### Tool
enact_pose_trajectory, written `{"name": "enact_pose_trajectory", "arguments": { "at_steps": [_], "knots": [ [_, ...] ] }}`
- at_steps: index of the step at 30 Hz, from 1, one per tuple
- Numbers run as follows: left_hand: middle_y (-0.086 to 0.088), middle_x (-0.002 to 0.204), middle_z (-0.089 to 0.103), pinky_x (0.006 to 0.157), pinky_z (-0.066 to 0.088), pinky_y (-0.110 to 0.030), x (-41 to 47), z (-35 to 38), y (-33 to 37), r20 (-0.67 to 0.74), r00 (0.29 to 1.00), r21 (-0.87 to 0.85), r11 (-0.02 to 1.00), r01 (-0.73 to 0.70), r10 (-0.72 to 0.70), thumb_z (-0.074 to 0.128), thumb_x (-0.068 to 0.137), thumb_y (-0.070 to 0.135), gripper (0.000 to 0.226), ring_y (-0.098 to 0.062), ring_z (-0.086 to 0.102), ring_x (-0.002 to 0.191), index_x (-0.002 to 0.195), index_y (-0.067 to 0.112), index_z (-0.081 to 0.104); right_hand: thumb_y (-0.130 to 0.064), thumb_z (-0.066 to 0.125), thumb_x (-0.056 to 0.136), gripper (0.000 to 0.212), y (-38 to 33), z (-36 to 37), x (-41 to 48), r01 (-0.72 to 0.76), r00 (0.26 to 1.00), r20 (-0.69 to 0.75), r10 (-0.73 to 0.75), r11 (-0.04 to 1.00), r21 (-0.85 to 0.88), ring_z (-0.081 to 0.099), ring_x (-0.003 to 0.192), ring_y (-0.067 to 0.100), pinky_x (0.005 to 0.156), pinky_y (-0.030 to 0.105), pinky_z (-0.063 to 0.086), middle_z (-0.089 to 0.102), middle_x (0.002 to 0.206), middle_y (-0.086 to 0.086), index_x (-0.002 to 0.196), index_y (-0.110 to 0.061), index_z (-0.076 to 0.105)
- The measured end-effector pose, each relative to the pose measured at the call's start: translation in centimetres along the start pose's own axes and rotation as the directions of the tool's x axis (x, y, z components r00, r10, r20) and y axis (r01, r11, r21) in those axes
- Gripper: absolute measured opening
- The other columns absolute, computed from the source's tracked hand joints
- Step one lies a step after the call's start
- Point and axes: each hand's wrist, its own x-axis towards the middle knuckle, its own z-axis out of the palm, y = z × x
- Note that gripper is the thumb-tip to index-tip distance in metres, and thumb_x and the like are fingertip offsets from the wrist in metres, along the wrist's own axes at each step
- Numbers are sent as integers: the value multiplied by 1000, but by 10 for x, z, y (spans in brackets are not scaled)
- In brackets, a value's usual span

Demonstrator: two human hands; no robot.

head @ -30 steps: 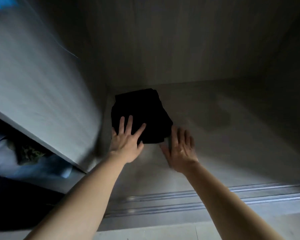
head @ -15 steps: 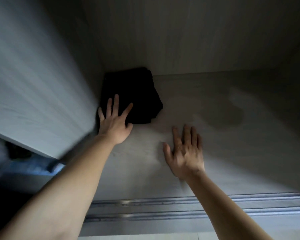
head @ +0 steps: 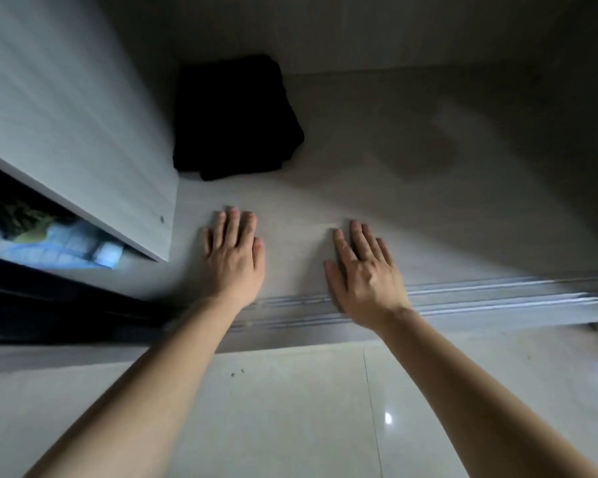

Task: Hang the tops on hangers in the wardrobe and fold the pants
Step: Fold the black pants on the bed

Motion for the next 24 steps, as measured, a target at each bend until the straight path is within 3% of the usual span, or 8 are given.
{"name": "enact_pose_trajectory", "arguments": {
  "at_steps": [4, 7, 9, 11, 18, 21, 24],
  "knots": [
    [-13, 161, 23, 118, 17, -54, -69, -11, 23, 253, 967, -14, 1000, 5, -1, 25, 100, 39, 57, -35, 19, 148, 150, 14, 36, -48, 34, 104, 63, 3, -19, -46, -31, 967, 252, 36, 999, -22, 9, 154, 26, 123, 37, 13, 9, 167, 11, 158, -18, 22],
    [-5, 164, 15, 120, 10, -53, -144, -53, 50, 407, 914, -7, 1000, 15, -11, 22, 104, 41, 55, -26, 12, 151, 154, 20, 28, -50, 35, 104, 65, -4, -51, -119, -174, 871, 465, 159, 985, -10, 10, 153, 26, 121, 39, 20, 9, 167, 9, 159, -23, 15],
    [-3, 164, 12, 120, 9, -51, -168, -101, 68, 445, 895, -1, 1000, -5, 5, 22, 104, 41, 56, -23, 9, 151, 155, 20, 25, -50, 32, 104, 66, -9, -93, -152, -181, 840, 511, 184, 982, -56, 8, 154, 26, 121, 39, 19, 7, 167, 8, 159, -22, 11],
    [-2, 165, 9, 120, 9, -50, -164, -158, 85, 468, 882, 23, 997, -70, 51, 23, 104, 42, 56, -22, 9, 151, 156, 20, 23, -50, 32, 104, 64, -9, -152, -163, -162, 862, 469, 190, 982, -100, 10, 153, 25, 121, 38, 19, 11, 167, 7, 159, -21, 14],
    [-7, 162, 23, 117, 17, -50, -65, -459, 174, 288, 942, 70, 977, -202, 174, 34, 103, 39, 54, -27, 23, 148, 152, 17, 34, -48, 35, 103, 63, -57, -452, -151, -200, 934, 277, 224, 973, -113, 27, 148, 29, 115, 38, 27, 28, 161, 12, 157, -19, 21],
    [-14, 152, 40, 111, 30, -54, -37, -606, 224, 118, 964, 25, 970, -243, 238, 36, 102, 37, 50, -33, 36, 140, 143, 11, 47, -47, 38, 101, 54, -81, -588, -156, -159, 964, 191, 186, 976, -149, 55, 124, 33, 97, 38, 45, 54, 144, 7, 151, -27, 34],
    [-16, 144, 49, 105, 36, -54, -16, -718, 261, 68, 956, 62, 955, -291, 286, 25, 101, 41, 56, -36, 42, 133, 140, 8, 49, -49, 44, 98, 42, -107, -696, -165, -213, 951, 213, 225, 974, -76, 62, 113, 34, 90, 42, 51, 62, 132, 7, 136, -31, 48]
  ]
}}
